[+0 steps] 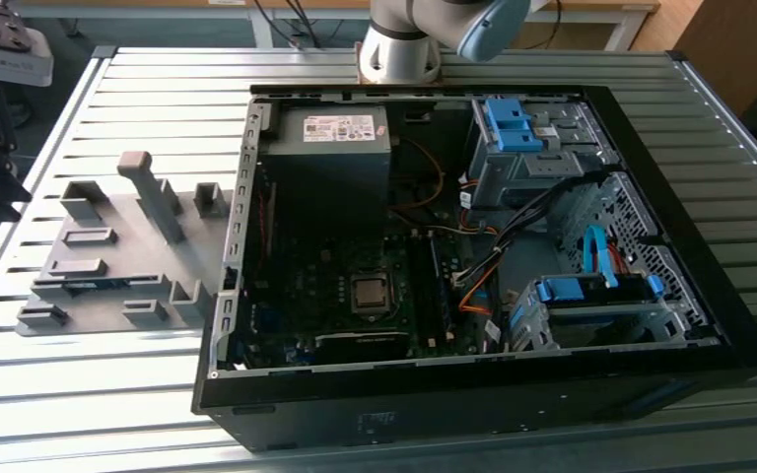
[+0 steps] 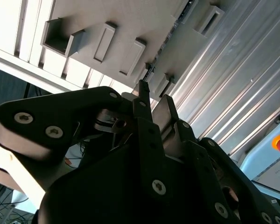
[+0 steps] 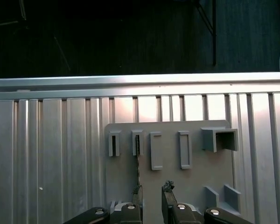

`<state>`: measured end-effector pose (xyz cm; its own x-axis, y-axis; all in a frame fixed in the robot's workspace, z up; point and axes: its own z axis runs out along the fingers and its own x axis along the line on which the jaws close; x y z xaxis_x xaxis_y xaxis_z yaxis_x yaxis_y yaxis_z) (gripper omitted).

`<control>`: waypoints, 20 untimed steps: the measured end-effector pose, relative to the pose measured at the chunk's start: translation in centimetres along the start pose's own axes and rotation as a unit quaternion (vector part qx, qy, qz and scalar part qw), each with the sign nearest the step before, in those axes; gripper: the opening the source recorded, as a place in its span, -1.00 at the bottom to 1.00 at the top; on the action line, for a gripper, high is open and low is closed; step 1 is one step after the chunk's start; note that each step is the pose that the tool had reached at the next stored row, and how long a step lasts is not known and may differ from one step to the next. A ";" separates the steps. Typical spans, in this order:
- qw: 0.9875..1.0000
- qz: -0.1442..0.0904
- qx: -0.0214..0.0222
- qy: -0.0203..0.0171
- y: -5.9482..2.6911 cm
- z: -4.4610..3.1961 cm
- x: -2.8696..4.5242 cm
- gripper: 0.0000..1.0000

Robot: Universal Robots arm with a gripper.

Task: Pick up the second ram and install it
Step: 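Pick up the second ram and move it above second insertion slot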

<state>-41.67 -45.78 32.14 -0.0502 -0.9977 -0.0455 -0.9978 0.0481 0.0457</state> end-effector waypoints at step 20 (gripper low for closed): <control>1.000 0.000 0.000 0.000 -0.07 1.44 0.09 -0.40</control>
<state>-41.67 -45.80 30.69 -0.0497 -0.9977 -0.0454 -0.9978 0.0477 0.0458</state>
